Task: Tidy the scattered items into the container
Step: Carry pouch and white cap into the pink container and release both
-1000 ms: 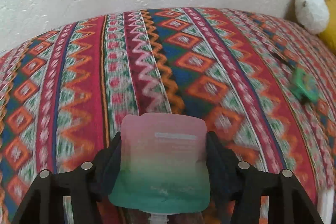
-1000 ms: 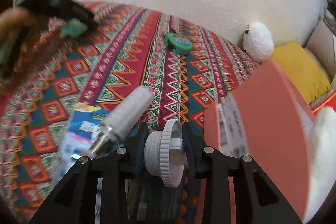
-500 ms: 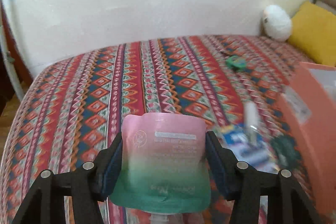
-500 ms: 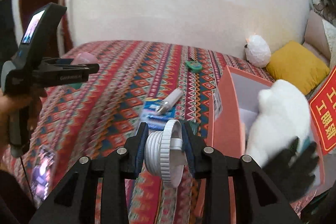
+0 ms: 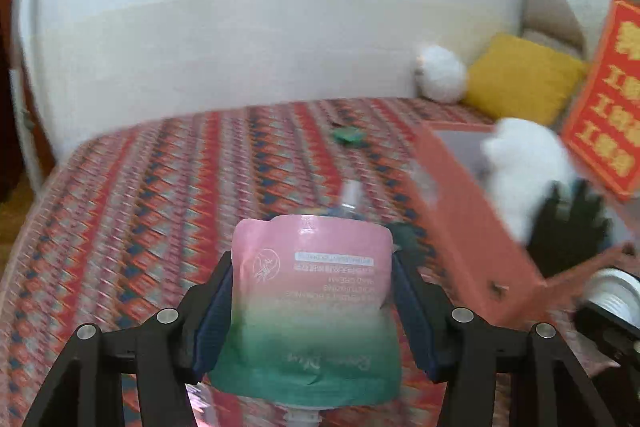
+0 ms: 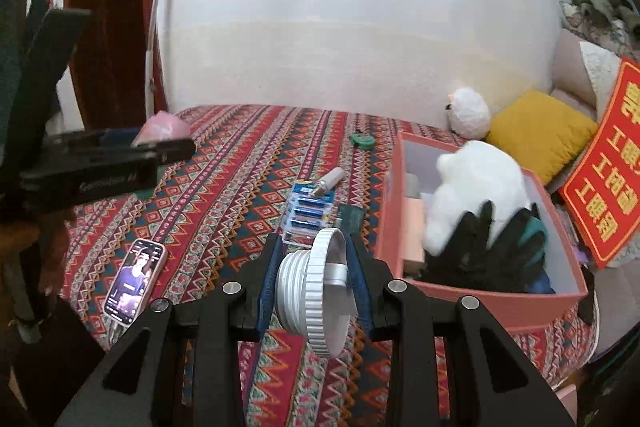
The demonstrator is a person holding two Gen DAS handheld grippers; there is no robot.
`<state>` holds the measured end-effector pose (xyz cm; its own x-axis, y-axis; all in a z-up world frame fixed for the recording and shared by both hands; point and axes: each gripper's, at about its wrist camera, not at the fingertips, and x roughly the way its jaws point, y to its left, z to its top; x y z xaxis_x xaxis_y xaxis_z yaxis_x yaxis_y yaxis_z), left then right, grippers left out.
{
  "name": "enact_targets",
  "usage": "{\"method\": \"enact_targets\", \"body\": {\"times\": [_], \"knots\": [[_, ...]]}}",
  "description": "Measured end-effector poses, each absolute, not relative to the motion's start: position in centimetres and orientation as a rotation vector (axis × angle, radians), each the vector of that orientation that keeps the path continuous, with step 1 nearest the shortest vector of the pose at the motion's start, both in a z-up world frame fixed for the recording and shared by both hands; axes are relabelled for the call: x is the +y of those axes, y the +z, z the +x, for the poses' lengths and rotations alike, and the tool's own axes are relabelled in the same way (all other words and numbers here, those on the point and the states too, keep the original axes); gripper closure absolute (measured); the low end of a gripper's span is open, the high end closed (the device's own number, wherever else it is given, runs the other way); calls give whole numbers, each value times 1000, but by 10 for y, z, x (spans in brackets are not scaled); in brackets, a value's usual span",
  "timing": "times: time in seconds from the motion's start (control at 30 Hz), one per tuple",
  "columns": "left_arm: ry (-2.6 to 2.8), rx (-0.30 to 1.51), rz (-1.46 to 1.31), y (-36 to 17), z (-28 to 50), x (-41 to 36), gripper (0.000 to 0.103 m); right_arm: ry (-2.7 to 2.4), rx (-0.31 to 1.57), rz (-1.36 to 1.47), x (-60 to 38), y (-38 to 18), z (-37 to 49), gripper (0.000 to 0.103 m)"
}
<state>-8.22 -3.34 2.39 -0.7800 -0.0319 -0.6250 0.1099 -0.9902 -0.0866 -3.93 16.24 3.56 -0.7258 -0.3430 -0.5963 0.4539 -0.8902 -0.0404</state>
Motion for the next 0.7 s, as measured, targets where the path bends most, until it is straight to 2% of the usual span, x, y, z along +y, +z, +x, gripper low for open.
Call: {"method": "enact_targets", "body": {"times": [0.33,0.53,0.7], "knots": [[-3099,153,1133,36,-99,77,41,-2732,101,823,272,47,-38,68],[-3195,67,1155,47,-150,137,41,-2854,11,815,341,52,-76,68],[-3179,19,1183,38,-194,154,41,-2890,-48,863,386,44,-134,68]]}}
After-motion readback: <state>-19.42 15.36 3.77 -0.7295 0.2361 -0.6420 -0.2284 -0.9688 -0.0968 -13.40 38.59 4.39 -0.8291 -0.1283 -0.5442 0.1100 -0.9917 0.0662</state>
